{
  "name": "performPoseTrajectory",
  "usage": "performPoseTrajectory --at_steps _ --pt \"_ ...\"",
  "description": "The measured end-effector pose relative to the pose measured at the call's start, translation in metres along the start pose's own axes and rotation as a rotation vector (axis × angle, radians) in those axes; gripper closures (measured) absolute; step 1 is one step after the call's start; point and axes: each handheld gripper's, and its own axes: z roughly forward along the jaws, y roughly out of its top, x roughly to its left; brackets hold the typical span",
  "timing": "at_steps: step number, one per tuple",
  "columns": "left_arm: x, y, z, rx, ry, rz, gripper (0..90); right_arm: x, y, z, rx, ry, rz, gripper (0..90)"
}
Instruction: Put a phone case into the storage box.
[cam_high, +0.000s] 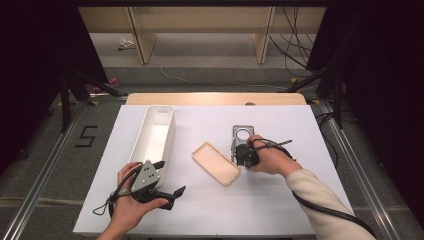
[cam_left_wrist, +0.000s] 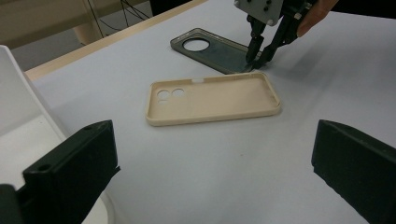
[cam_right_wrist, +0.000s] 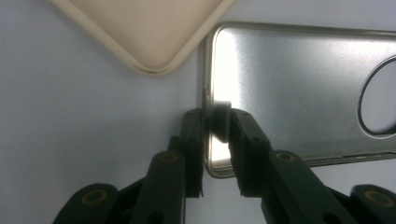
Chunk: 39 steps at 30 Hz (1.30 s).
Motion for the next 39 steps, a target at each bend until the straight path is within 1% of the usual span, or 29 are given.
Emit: performPoseTrajectory --at_steps 5,8,13,24,29,30,31,33,34,35,37,39 --pt "-0.0002 -0.0001 0.0001 0.001 -0.001 -0.001 0.0 0.0001 -0.0005 0.0002 0.006 0.004 -0.008 80.0" --pt "-0.0002 -0.0001 0.0002 0.001 -0.002 -0.001 0.0 0.0005 -0.0006 -0.0002 0.016 0.017 -0.003 83.2" --pt "-0.0003 -0.0002 0.0002 0.001 -0.003 -0.001 0.0 0.0010 -0.0012 -0.0002 0.013 0.022 0.014 85.4" --pt "-0.0005 -0.0003 0.0005 0.003 -0.004 0.000 0.0 0.0007 -0.0012 -0.0002 0.008 0.018 0.021 87.0" --pt "-0.0006 -0.0002 0.0005 0.001 -0.007 -0.003 0.2 0.0015 -0.0012 -0.0011 0.006 0.022 0.043 87.3" --pt "-0.0006 -0.0003 0.0006 0.001 -0.008 -0.003 0.4 0.0006 -0.0021 -0.0013 -0.013 0.013 0.041 87.5" --pt "-0.0006 -0.0003 0.0007 0.002 -0.008 -0.003 0.5 0.0008 -0.0028 -0.0015 -0.017 0.012 0.047 87.6" --pt "-0.0007 -0.0003 0.0008 0.002 -0.008 -0.004 0.5 0.0001 -0.0041 -0.0028 -0.018 0.006 0.042 87.7" --pt "-0.0007 -0.0003 0.0008 0.002 -0.008 -0.004 0.5 0.0012 -0.0047 -0.0042 -0.013 0.004 0.056 87.7" --pt "-0.0007 -0.0002 0.0007 0.002 -0.008 -0.004 0.5 0.0012 -0.0047 -0.0042 -0.013 0.004 0.056 87.7" --pt "-0.0006 -0.0004 0.0008 0.003 -0.007 -0.005 0.5 0.0007 -0.0080 -0.0056 -0.039 -0.009 0.052 87.9" --pt "-0.0005 -0.0006 0.0011 0.003 -0.006 -0.005 0.5 0.0008 -0.0093 -0.0072 -0.033 -0.012 0.057 88.2"
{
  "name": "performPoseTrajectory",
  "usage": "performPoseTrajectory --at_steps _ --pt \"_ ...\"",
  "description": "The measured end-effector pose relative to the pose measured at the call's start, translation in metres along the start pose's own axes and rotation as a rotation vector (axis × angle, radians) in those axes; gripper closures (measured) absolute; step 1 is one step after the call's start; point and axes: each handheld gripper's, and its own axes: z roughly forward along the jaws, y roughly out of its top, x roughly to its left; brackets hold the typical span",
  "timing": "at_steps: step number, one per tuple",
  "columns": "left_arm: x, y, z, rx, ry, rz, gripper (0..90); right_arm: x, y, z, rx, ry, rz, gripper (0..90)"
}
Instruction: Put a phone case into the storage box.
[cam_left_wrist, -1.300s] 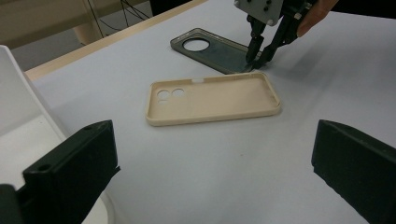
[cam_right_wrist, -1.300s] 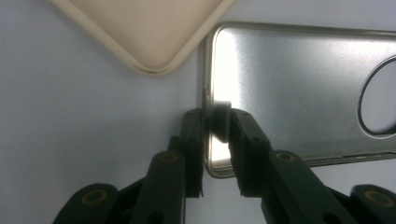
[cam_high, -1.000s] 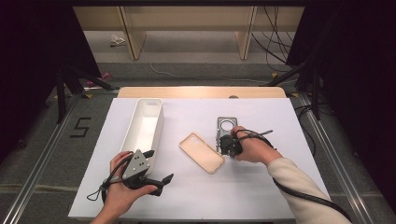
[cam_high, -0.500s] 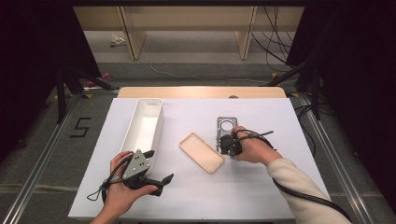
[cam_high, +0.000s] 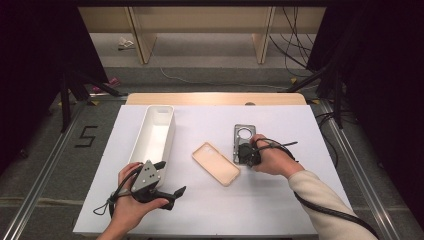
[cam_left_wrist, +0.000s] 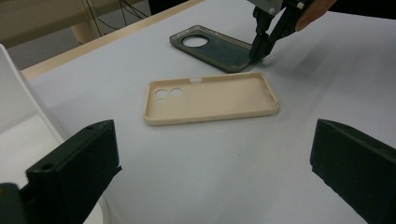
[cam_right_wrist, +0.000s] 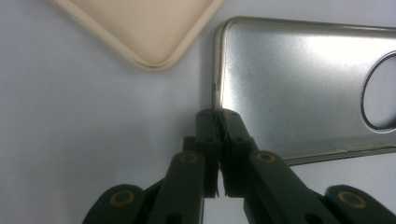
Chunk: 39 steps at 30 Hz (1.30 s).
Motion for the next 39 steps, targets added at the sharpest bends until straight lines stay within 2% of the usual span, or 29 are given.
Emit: performPoseTrajectory --at_steps 1,3,7,10,23,28,29,30,32,39 --pt "0.000 0.000 0.000 0.000 0.000 0.000 0.5 0.000 -0.003 -0.001 -0.019 -0.011 0.002 88.8" --pt "0.000 0.000 0.000 0.000 0.000 0.000 0.5 0.000 -0.005 -0.004 -0.023 -0.022 0.007 89.0" --pt "0.000 0.000 0.000 0.000 0.000 -0.002 0.5 0.000 -0.008 -0.008 -0.052 -0.026 0.018 89.0" --pt "0.000 0.000 0.000 -0.001 0.001 -0.002 0.5 0.001 -0.009 -0.009 -0.052 -0.036 0.019 89.0" --pt "0.001 0.000 0.000 -0.002 0.003 -0.001 0.8 0.013 -0.023 -0.015 -0.128 -0.085 0.036 89.1" --pt "0.001 0.000 0.001 0.003 0.004 -0.003 1.2 0.021 -0.033 -0.017 -0.213 -0.118 0.051 89.2" --pt "0.001 0.001 0.001 0.005 0.004 -0.003 1.2 0.021 -0.033 -0.017 -0.213 -0.118 0.051 89.2" --pt "0.000 0.001 0.002 0.004 0.001 -0.007 1.4 0.023 -0.036 -0.018 -0.248 -0.123 0.060 89.2" --pt "0.000 0.001 0.002 0.003 -0.001 -0.009 1.5 0.026 -0.038 -0.020 -0.277 -0.132 0.070 89.2" --pt "0.001 0.001 0.003 0.007 -0.002 -0.019 1.9 0.034 -0.043 -0.026 -0.379 -0.133 0.099 89.2"
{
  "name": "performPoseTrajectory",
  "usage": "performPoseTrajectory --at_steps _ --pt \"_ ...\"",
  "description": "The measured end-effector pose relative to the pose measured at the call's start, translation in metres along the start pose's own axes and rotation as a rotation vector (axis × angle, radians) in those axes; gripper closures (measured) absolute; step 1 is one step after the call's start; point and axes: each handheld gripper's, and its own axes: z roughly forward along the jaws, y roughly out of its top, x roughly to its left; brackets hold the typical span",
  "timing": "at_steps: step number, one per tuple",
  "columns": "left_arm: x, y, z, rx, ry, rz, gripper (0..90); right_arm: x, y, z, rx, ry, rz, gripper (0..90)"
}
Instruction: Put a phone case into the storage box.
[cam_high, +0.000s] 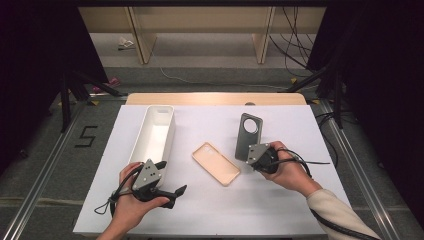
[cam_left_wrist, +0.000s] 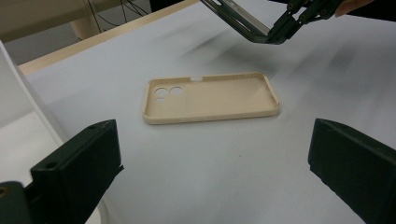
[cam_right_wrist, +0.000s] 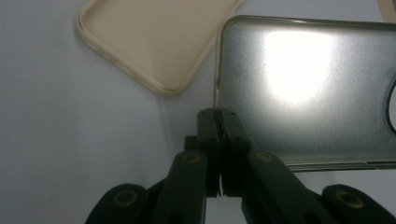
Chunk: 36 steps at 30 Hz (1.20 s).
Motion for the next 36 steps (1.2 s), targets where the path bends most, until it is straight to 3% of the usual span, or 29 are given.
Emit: performPoseTrajectory --at_steps 7,17,23,36 --pt "-0.003 0.007 0.002 -0.003 -0.022 -0.012 2.5 0.010 -0.001 -0.005 -0.077 0.002 0.024 89.3" --pt "-0.006 0.025 0.014 0.009 -0.055 -0.006 3.1 0.028 0.004 -0.014 -0.139 0.022 0.002 89.3" --pt "-0.002 0.048 0.026 0.009 -0.047 0.012 3.5 0.037 0.007 -0.018 -0.161 0.034 -0.010 89.3" --pt "0.008 0.099 0.062 0.049 -0.038 -0.035 8.8 0.051 0.018 -0.022 -0.171 0.044 -0.050 89.3"
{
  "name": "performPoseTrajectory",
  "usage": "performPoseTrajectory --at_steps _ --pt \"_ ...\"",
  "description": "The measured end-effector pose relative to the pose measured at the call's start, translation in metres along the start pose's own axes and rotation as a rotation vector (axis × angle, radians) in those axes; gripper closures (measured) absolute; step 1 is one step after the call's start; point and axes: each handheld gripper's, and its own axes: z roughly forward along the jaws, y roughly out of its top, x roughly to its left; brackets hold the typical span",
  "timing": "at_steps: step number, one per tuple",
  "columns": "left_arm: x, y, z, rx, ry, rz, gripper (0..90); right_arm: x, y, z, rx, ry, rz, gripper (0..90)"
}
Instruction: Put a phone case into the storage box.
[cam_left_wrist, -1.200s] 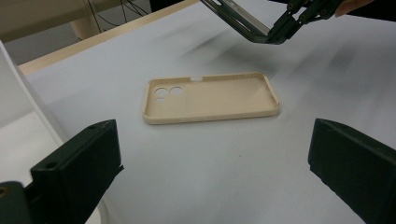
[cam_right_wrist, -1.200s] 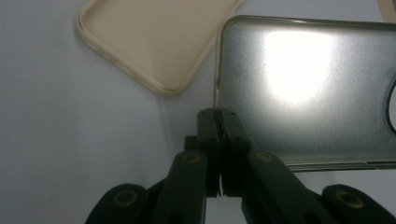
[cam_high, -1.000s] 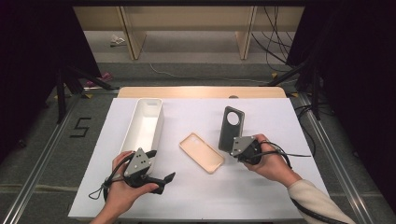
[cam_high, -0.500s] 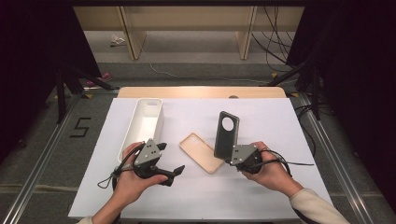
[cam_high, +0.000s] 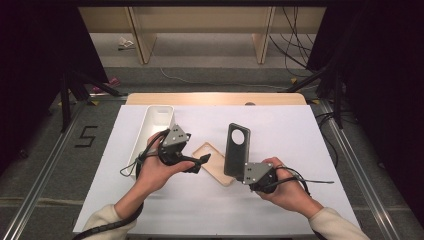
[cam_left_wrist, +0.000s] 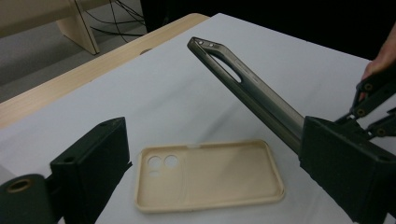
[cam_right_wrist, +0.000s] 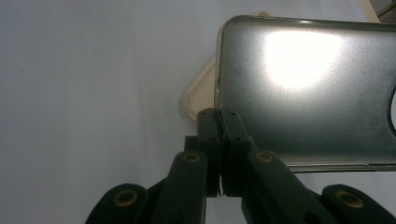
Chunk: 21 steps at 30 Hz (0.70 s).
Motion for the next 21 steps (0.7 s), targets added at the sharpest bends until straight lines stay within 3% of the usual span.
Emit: performPoseTrajectory --at_steps 3,9,15,21 --pt "0.001 0.009 0.009 0.020 0.004 -0.019 15.4 0.003 0.004 0.002 -0.002 0.007 -0.014 89.3" --pt "-0.001 0.020 0.028 0.071 -0.002 -0.032 16.9 0.007 0.008 0.004 -0.006 0.004 -0.016 89.3" --pt "0.002 0.032 0.048 0.101 -0.009 -0.091 21.8 0.008 0.011 0.004 -0.005 0.010 -0.033 89.3" --pt "0.008 0.040 0.066 0.155 0.013 -0.142 30.3 0.010 0.013 0.006 -0.009 0.007 -0.043 89.3"
